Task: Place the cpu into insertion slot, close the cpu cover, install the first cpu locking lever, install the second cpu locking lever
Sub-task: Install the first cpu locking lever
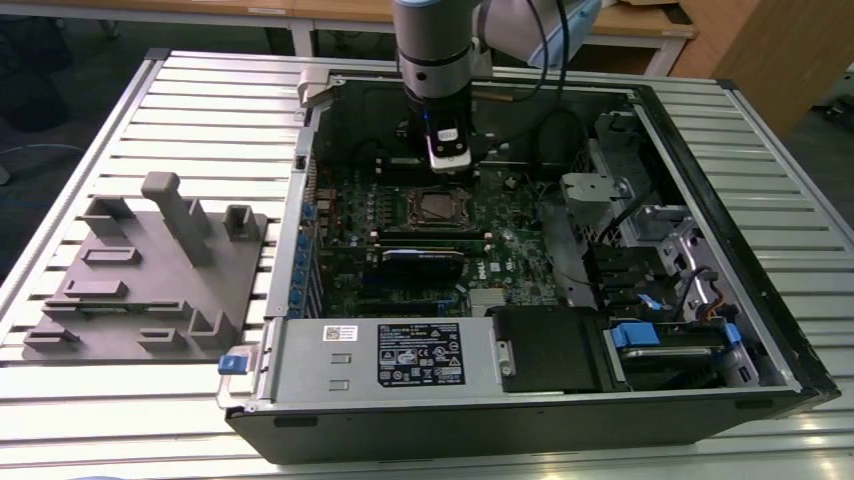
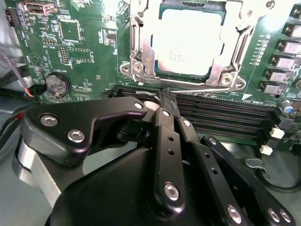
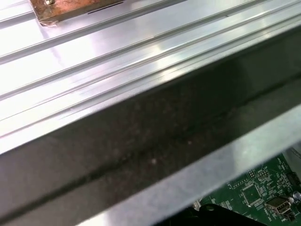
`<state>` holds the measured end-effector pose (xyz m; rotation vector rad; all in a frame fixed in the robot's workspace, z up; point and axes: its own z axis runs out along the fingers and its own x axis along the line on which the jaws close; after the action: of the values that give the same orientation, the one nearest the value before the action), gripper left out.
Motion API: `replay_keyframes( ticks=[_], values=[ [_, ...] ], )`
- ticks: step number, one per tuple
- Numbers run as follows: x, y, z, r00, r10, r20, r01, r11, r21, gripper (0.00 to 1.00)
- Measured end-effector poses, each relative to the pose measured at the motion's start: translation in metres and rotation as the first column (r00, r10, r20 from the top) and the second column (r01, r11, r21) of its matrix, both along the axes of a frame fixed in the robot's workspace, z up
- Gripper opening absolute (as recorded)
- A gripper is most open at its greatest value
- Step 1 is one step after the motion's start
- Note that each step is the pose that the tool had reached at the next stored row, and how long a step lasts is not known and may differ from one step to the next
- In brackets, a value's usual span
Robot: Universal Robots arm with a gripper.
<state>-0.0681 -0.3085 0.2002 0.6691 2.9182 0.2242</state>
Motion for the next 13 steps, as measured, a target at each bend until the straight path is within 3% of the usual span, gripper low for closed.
replay_keyframes(
  ticks=[5, 9, 13],
  values=[
    [-0.0018, 0.0000, -0.0002, 0.9998, 0.016, 0.0101, -0.016, 0.9999, 0.0010, 0.11],
    [-0.0034, -0.0002, -0.0012, 0.9994, 0.026, 0.0226, -0.026, 0.9997, 0.0006, 0.11],
    [-0.0035, -0.0001, -0.0012, 0.9993, 0.028, 0.0237, -0.028, 0.9996, 0.0007, 0.11]
  ],
)
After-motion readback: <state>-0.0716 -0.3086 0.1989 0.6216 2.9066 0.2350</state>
